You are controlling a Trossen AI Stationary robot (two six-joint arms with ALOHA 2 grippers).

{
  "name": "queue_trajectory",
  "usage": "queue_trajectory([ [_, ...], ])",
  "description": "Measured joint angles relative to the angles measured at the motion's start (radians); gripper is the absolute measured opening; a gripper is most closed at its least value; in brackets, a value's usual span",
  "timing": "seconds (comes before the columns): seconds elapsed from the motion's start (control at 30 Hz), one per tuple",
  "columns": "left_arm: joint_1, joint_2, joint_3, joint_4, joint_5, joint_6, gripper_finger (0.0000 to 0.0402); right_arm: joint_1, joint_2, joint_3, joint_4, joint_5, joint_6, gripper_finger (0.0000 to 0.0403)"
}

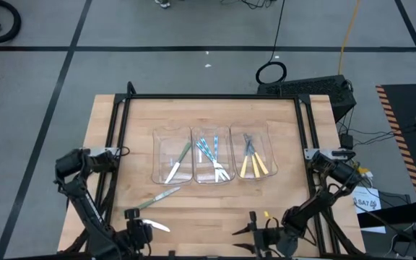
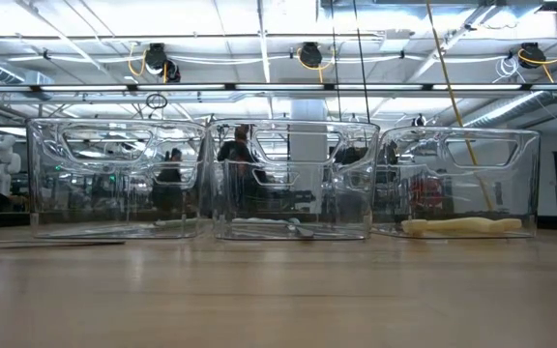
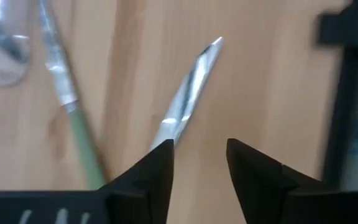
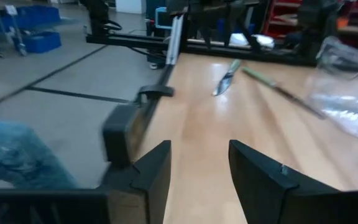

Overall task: Sort silverware by color (type)
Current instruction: Put the bottom green knife into the left transparent bin

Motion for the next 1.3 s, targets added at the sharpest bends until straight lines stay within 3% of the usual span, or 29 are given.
queue_trajectory([
  [0.23, -0.039, 0.014, -0.002, -0.087, 0.020, 0.030, 0.0165, -0.057, 0.000, 0.000, 0.002, -0.002, -0.073, 0.0155],
  [0.33, -0.054, 0.014, -0.041, -0.065, 0.011, 0.004, 0.0165, -0.068, 0.000, 0.000, 0.001, -0.003, -0.074, 0.0155],
  [0.47, -0.094, 0.015, -0.116, 0.079, 0.009, -0.023, 0.0160, -0.067, 0.000, 0.000, 0.001, -0.004, -0.049, 0.0155],
  [0.73, -0.138, 0.013, -0.143, 0.035, -0.006, -0.045, 0.0159, -0.059, 0.000, 0.000, -0.007, -0.005, -0.030, 0.0155],
  [1.3, -0.036, 0.006, -0.247, 0.179, 0.039, 0.159, 0.0158, -0.060, 0.000, 0.000, -0.030, -0.005, -0.029, 0.0155],
])
